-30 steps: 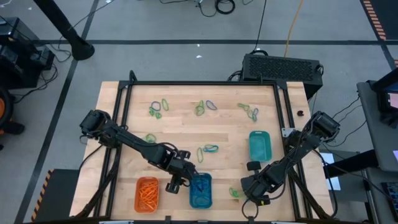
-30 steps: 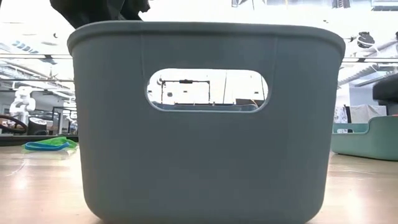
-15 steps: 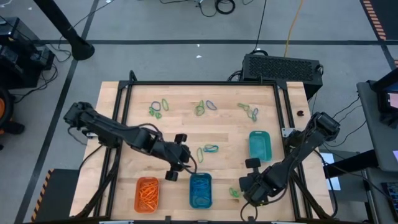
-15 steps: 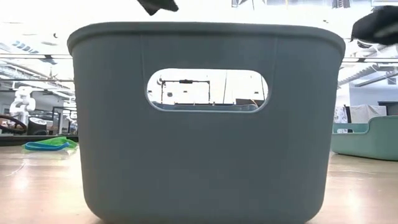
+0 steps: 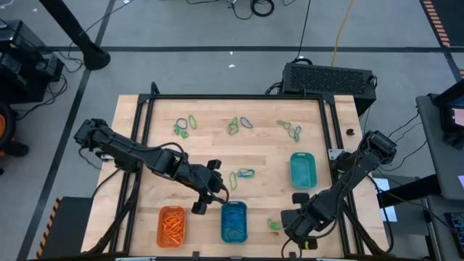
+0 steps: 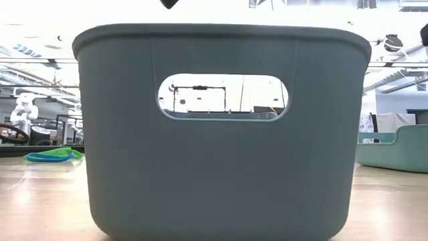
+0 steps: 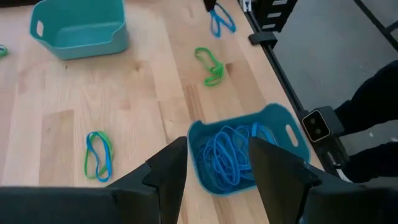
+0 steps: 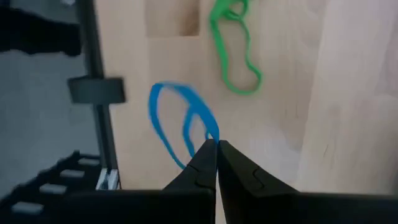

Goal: Sort rubber bands into baskets
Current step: Put the blue rubber band into the blue bin

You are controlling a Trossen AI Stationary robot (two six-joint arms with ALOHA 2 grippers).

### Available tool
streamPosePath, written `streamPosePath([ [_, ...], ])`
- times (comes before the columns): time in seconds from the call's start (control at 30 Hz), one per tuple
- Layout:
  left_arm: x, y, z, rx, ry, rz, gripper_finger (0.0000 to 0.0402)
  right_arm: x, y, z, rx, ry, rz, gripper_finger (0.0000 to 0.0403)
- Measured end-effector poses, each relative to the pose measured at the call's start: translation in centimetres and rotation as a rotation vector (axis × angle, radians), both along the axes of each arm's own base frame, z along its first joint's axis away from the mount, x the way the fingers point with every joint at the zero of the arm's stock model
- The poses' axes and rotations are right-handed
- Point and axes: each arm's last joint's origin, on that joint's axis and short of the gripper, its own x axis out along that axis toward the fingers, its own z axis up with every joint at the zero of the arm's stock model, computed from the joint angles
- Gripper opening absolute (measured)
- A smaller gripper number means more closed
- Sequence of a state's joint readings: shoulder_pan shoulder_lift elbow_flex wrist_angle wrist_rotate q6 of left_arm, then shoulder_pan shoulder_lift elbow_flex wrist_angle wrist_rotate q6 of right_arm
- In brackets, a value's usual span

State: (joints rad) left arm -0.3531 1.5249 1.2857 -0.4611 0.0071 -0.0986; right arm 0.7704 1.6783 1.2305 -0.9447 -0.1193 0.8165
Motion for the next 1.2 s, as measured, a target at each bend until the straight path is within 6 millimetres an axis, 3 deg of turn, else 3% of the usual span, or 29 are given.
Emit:
streamPosePath([
  [0.13, 0.0, 0.0, 0.0, 0.000, -0.003, -0.001, 0.0178, -0.1, 0.1, -1.1, 0.024, -0.009, -0.091, 0.0012],
  [0.33, 0.0, -0.1, 0.0, -0.013, 0.004, -0.019, 0.0178, -0.1, 0.4, -2.4, 0.086, -0.019, -0.138, 0.0062],
  [0.63, -0.1, -0.1, 0.0, -0.026, 0.014, -0.038, 0.0178, -0.3, 0.1, -3.1, 0.047, -0.042, -0.184, 0.0122],
  [0.87, -0.1, -0.1, 0.0, -0.020, 0.013, -0.045, 0.0178, -0.4, -0.7, -3.2, -0.021, -0.020, -0.328, 0.0150],
  [1.03, -0.1, -0.1, 0.0, -0.008, 0.008, -0.055, 0.0178, -0.6, 0.0, -3.1, 0.027, -0.019, -0.312, 0.0163],
  [1.2, -0.1, -0.1, -0.1, -0.008, 0.010, -0.055, 0.0178, -1.3, 0.2, -4.3, -0.003, -0.019, -0.311, 0.0164],
])
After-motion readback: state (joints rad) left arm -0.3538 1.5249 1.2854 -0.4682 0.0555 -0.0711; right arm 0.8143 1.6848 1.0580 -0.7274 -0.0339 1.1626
